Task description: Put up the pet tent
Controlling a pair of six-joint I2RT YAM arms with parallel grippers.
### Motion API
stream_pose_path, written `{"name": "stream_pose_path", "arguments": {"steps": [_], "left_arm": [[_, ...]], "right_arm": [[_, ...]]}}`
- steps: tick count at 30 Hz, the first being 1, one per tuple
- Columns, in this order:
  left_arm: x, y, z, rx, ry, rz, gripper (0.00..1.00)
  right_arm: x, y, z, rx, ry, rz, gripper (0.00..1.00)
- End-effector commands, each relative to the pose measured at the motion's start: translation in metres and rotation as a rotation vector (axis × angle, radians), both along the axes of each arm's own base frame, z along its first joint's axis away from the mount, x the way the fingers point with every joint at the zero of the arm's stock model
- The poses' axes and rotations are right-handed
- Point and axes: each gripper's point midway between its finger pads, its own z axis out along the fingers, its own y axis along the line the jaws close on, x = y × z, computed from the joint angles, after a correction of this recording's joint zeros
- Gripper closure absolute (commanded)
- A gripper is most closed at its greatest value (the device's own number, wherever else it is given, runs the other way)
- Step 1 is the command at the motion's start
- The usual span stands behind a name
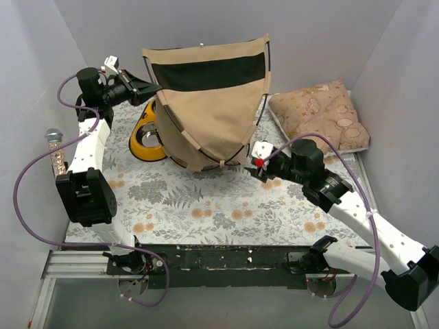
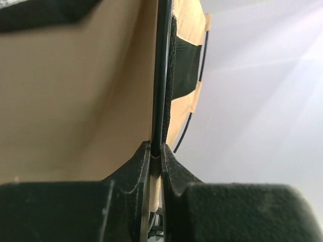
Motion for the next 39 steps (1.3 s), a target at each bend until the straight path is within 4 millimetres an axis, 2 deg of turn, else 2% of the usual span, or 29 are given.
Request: {"name": "stream_pose_path", "arguments": {"steps": [1,5,11,15,16,17,22,24,25,26,28,30,32,33,35,39], "left_arm": [[0.016,0.015,-0.021,-0.022,0.111,0.071,1.00],[0.017,0.015,-0.024,-0.026,0.120,0.060,1.00],[0.018,0.016,-0.026,-0.023,0.120,0.054,1.00],[0.017,0.016,-0.023,-0.023,0.110,0.051,1.00],[0.016,0.015,-0.022,-0.023,0.107,0.049,1.00],[0.016,0.015,-0.024,-0.024,0.110,0.048,1.00],[0.016,0.015,-0.024,-0.022,0.097,0.046,1.00],[0.016,0.016,-0.022,-0.007,0.075,0.044,0.93],[0.017,0.016,-0.021,0.001,0.065,0.045,0.91],[0.017,0.016,-0.024,0.002,0.071,0.043,0.85],[0.018,0.016,-0.020,0.020,0.039,0.033,0.61],[0.022,0.019,-0.016,0.040,0.005,0.031,0.57],[0.026,0.019,-0.013,0.050,-0.015,0.023,0.43],[0.028,0.019,-0.012,0.051,-0.022,0.015,0.40],[0.033,0.016,-0.010,0.060,-0.041,-0.009,0.27],[0.035,0.003,-0.013,0.088,-0.057,-0.060,0.08]], "right_arm": [[-0.010,0.012,-0.006,0.033,-0.106,0.109,0.36],[0.019,0.023,-0.029,0.035,-0.179,0.067,0.31],[0.036,0.046,-0.044,0.051,-0.244,0.109,0.31],[0.051,0.059,-0.051,0.044,-0.257,0.092,0.37],[0.054,0.062,-0.053,0.042,-0.260,0.091,0.41],[0.057,0.064,-0.055,0.037,-0.264,0.091,0.49],[0.064,0.071,-0.057,0.001,-0.215,0.072,0.98],[0.064,0.071,-0.044,0.005,-0.164,0.054,0.99],[0.063,0.071,-0.029,0.034,-0.149,0.046,0.99],[0.059,0.069,-0.018,0.048,-0.147,0.041,0.99],[0.052,0.064,0.013,0.114,-0.145,0.028,0.99],[0.043,0.061,0.041,0.168,-0.125,0.023,0.99],[0.040,0.056,0.064,0.205,-0.086,-0.009,0.99],[0.038,0.052,0.076,0.227,-0.074,-0.029,0.99],[0.037,0.047,0.095,0.268,-0.039,-0.068,0.99],[0.034,0.033,0.123,0.318,0.029,-0.151,0.99]]}}
